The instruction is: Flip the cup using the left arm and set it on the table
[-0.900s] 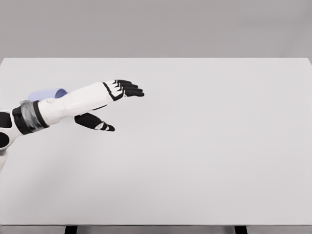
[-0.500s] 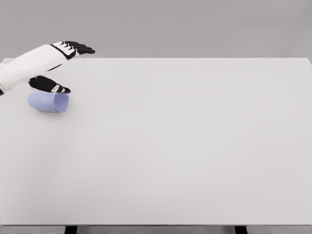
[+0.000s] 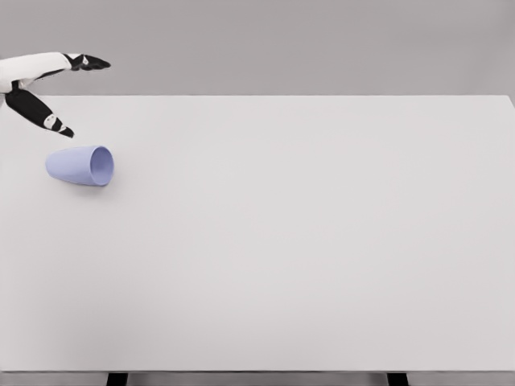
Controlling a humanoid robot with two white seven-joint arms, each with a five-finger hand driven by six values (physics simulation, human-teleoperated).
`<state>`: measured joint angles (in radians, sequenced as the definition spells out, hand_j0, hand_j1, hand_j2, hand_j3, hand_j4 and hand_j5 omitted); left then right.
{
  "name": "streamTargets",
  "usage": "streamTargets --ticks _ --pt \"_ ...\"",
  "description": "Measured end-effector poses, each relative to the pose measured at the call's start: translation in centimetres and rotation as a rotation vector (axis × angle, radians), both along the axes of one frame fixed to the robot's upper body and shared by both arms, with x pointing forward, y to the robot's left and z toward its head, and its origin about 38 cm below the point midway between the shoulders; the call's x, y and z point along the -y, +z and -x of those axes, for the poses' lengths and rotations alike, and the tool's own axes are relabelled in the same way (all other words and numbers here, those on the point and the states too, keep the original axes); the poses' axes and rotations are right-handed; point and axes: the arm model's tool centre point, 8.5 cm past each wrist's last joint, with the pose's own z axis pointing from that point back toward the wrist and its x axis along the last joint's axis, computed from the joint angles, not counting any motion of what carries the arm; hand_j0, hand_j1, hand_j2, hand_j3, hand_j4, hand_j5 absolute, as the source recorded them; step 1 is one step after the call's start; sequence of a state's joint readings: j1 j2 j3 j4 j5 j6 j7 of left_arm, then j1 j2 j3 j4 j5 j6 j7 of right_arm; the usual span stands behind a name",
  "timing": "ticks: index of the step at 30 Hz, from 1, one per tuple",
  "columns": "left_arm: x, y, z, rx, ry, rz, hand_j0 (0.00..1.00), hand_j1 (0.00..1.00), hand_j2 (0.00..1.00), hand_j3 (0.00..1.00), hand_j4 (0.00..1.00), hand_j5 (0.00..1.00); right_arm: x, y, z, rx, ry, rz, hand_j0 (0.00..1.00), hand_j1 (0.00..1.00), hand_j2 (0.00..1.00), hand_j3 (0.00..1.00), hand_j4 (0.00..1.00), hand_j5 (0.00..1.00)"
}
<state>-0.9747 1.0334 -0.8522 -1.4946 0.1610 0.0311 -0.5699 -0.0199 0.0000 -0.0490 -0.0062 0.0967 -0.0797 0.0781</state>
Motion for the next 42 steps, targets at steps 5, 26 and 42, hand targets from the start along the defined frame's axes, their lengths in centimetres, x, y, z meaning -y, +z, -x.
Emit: streamTargets --ticks 5,26,42 --pt "0.7 -4.1 0.4 -0.128 -0.005 -0.138 1.0 1.0 1.0 1.0 1.0 1.0 0.0 0.0 0.1 -0.002 0.0 0.0 1.0 1.0 1.0 1.0 1.0 1.0" --pt "0.7 -8.6 0.5 -0.175 -0.006 -0.302 1.0 1.0 1.0 1.0 1.0 1.0 0.0 0.0 0.1 -0.002 0.0 0.0 1.0 1.0 1.0 1.0 1.0 1.0" --pt "-0.1 -10.7 -0.3 -0.165 0.047 -0.31 1.0 1.0 1.0 1.0 1.0 1.0 0.0 0.0 0.1 -0.002 0.0 0.0 1.0 1.0 1.0 1.0 1.0 1.0"
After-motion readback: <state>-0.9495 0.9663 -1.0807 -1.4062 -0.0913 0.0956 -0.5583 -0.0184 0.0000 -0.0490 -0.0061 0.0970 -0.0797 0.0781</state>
